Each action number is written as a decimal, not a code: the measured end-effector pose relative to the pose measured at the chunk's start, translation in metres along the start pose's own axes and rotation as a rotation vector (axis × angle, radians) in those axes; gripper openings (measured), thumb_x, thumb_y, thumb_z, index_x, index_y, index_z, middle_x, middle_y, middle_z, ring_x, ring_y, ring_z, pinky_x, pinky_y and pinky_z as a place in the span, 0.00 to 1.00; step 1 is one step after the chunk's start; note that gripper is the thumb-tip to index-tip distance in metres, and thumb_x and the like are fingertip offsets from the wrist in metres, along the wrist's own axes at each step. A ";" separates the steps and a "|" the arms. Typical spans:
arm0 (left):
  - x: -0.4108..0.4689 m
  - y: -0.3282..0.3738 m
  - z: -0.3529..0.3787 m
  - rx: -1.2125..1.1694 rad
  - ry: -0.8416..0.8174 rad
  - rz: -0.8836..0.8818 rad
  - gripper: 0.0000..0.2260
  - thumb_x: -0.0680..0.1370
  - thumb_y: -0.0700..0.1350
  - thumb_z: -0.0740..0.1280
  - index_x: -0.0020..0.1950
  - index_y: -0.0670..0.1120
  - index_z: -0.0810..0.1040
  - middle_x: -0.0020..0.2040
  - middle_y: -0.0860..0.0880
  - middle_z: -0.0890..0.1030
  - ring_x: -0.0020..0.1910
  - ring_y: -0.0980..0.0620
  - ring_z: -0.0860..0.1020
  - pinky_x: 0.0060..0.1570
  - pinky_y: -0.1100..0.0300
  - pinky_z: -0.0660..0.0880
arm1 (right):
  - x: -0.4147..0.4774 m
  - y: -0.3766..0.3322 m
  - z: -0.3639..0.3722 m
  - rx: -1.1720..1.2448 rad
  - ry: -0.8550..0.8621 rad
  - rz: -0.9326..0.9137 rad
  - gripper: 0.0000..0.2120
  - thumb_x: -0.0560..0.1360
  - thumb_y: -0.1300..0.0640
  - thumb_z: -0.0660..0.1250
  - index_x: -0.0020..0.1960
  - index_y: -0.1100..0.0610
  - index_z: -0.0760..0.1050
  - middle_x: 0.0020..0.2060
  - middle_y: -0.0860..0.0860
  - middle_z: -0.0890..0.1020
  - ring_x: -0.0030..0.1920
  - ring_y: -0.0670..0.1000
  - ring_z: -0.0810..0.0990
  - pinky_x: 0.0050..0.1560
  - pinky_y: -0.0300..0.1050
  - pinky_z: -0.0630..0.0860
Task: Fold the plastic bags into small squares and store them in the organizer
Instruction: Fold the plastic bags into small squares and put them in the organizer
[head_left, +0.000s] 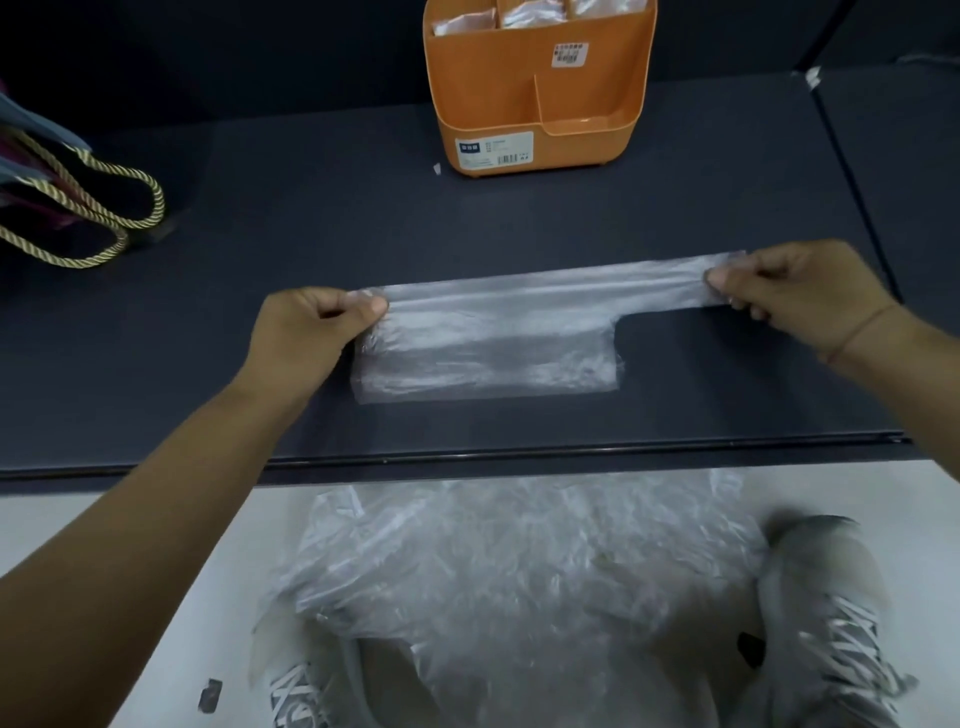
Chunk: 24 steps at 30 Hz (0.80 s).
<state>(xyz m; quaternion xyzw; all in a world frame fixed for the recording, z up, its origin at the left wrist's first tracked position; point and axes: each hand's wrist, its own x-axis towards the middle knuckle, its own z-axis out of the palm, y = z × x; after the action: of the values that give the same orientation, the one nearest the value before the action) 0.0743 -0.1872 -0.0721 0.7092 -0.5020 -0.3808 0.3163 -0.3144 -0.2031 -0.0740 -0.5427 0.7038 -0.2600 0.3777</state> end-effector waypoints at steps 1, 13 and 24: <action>0.006 -0.003 0.003 0.050 0.023 0.014 0.07 0.76 0.47 0.73 0.38 0.52 0.82 0.31 0.62 0.82 0.32 0.68 0.77 0.36 0.76 0.70 | 0.003 0.000 0.001 -0.039 0.017 0.013 0.12 0.75 0.53 0.71 0.35 0.57 0.78 0.26 0.47 0.77 0.23 0.39 0.70 0.27 0.25 0.67; -0.004 -0.001 0.030 0.598 0.198 0.594 0.16 0.79 0.43 0.63 0.65 0.39 0.76 0.65 0.39 0.74 0.63 0.40 0.72 0.65 0.50 0.67 | -0.017 -0.045 0.038 -0.401 0.314 -0.279 0.18 0.77 0.52 0.67 0.63 0.60 0.71 0.57 0.57 0.73 0.53 0.56 0.74 0.55 0.51 0.72; -0.024 -0.021 0.065 0.880 -0.181 0.484 0.40 0.75 0.66 0.39 0.80 0.43 0.44 0.81 0.46 0.45 0.79 0.52 0.41 0.74 0.59 0.33 | -0.031 -0.061 0.150 -0.793 -0.276 -0.591 0.41 0.73 0.33 0.32 0.79 0.57 0.41 0.79 0.50 0.43 0.78 0.48 0.39 0.76 0.46 0.34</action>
<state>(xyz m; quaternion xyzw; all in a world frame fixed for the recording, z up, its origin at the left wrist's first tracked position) 0.0236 -0.1624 -0.1167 0.6026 -0.7903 -0.1090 0.0219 -0.1540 -0.1837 -0.1060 -0.8493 0.5083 0.0054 0.1424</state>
